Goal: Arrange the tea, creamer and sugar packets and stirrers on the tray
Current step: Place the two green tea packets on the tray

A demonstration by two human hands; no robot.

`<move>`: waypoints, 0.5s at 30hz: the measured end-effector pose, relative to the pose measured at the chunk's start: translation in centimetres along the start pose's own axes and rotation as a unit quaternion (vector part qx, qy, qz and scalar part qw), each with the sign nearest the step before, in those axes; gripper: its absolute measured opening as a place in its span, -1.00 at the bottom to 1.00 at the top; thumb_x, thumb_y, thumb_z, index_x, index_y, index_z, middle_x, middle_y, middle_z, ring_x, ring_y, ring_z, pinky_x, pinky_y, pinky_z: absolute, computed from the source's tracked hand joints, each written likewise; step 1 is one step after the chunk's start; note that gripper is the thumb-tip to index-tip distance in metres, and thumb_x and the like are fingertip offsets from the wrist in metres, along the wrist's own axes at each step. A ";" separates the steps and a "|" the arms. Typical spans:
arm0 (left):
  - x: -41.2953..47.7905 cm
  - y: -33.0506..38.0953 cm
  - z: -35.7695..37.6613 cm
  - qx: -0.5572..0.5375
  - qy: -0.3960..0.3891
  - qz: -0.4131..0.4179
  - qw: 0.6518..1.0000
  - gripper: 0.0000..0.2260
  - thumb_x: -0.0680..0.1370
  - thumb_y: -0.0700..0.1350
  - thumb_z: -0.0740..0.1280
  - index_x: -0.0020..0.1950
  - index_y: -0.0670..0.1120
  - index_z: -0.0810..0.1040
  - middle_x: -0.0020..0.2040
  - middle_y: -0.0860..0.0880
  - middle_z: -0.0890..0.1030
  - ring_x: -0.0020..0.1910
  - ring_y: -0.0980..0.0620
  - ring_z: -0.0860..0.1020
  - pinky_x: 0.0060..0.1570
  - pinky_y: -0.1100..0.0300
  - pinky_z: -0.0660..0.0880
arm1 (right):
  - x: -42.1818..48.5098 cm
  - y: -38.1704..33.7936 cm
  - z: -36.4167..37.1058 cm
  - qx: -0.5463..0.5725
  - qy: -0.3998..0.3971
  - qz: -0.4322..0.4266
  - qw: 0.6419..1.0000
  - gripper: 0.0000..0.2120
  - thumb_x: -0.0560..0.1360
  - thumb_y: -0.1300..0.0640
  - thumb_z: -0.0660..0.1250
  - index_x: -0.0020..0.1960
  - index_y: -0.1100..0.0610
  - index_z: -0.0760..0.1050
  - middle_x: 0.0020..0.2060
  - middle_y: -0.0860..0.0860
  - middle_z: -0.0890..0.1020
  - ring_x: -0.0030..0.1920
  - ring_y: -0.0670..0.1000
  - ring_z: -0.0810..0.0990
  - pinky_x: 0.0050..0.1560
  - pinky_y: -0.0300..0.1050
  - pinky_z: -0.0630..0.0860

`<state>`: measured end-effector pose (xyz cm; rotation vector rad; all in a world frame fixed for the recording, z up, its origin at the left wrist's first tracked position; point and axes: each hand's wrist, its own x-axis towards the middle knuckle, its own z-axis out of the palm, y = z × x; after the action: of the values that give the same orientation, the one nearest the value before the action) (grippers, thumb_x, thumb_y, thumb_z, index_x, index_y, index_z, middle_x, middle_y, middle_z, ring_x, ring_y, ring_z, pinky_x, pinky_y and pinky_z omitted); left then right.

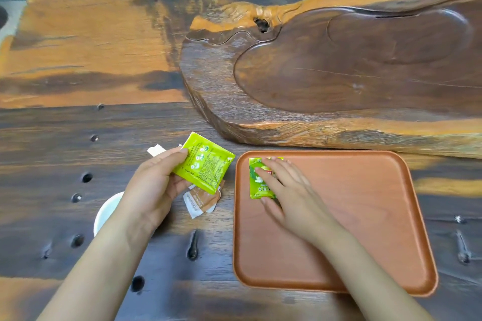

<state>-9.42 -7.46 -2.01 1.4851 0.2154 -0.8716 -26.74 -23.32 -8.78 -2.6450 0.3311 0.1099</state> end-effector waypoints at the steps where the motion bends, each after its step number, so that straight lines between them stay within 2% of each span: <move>1: 0.0 0.0 0.2 0.002 -0.002 0.000 1.000 -0.82 0.55 -0.24 0.21 -0.18 -0.10 0.56 -0.40 0.05 0.68 -0.40 0.16 0.64 -0.34 0.26 0.61 | 0.0 0.1 0.0 0.010 -0.004 -0.002 1.000 -0.47 0.46 0.06 0.34 0.40 0.07 0.33 0.41 0.06 0.37 0.45 0.10 0.28 0.48 0.02 -0.01; 6: -0.6 -0.6 0.9 0.046 -0.013 0.018 0.999 -0.81 0.56 -0.22 0.20 -0.15 -0.10 0.59 -0.38 0.06 0.69 -0.39 0.19 0.63 -0.39 0.33 0.57 | 0.3 0.4 -0.4 0.038 0.006 -0.010 0.999 -0.47 0.49 -0.02 0.27 0.43 0.00 0.25 0.48 -0.04 0.23 0.50 0.00 0.11 0.49 -0.12 -0.03; 9: -1.1 -0.9 2.1 0.080 -0.039 0.020 0.996 -0.81 0.57 -0.20 0.19 -0.02 -0.15 0.60 -0.35 0.03 0.69 -0.39 0.16 0.62 -0.42 0.34 0.54 | 0.3 -0.7 -1.5 0.151 0.047 0.022 0.987 -0.49 0.49 -0.06 0.27 0.40 0.00 0.30 0.44 -0.07 0.30 0.45 -0.08 0.20 0.46 -0.18 0.12; 10: -1.2 -1.0 2.6 0.081 -0.044 0.020 0.996 -0.80 0.57 -0.20 0.19 0.03 -0.18 0.60 -0.31 -0.02 0.70 -0.35 0.08 0.63 -0.35 0.27 0.56 | 0.3 -1.3 -2.0 0.222 0.073 0.046 0.971 -0.53 0.48 -0.07 0.28 0.36 -0.01 0.35 0.37 -0.08 0.38 0.38 -0.12 0.30 0.40 -0.25 0.20; 11: -1.3 -1.2 3.2 0.084 -0.051 0.021 0.995 -0.79 0.57 -0.20 0.19 0.07 -0.20 0.59 -0.25 -0.10 0.69 -0.31 -0.04 0.61 -0.26 0.16 0.56 | 0.2 -2.0 -2.3 0.304 0.096 0.079 0.945 -0.59 0.46 -0.06 0.29 0.29 -0.03 0.40 0.27 -0.10 0.48 0.27 -0.17 0.41 0.30 -0.30 0.31; 12: -1.5 -1.3 3.7 0.084 -0.068 0.020 0.994 -0.77 0.57 -0.19 0.19 0.11 -0.22 0.57 -0.22 -0.16 0.67 -0.30 -0.08 0.56 -0.21 0.10 0.50 | 0.2 -2.8 -2.6 0.388 0.111 0.114 0.908 -0.69 0.45 -0.02 0.32 0.19 -0.07 0.46 0.14 -0.12 0.57 0.11 -0.20 0.51 0.15 -0.31 0.43; 14: -1.8 -1.5 4.9 0.073 -0.112 0.016 0.991 -0.76 0.58 -0.21 0.16 0.13 -0.28 0.54 -0.31 -0.11 0.66 -0.48 0.04 0.53 -0.34 0.31 0.47 | 0.2 -4.1 -2.8 0.530 0.123 0.173 0.821 -0.84 0.47 0.17 0.37 -0.01 -0.05 0.52 -0.13 -0.10 0.64 -0.18 -0.15 0.58 -0.12 -0.28 0.52; 15: -2.1 -1.7 5.3 0.071 -0.122 0.014 0.990 -0.76 0.58 -0.23 0.15 0.13 -0.28 0.53 -0.36 -0.04 0.67 -0.56 0.14 0.52 -0.47 0.43 0.43 | 0.2 -4.5 -2.7 0.566 0.136 0.201 0.788 -0.82 0.47 0.27 0.35 -0.08 -0.01 0.53 -0.22 -0.04 0.64 -0.25 -0.12 0.57 -0.21 -0.26 0.52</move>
<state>-13.89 -11.35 -1.34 1.4931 -0.0500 -1.0539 -25.39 -20.70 -4.39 -1.3517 0.7632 -0.2689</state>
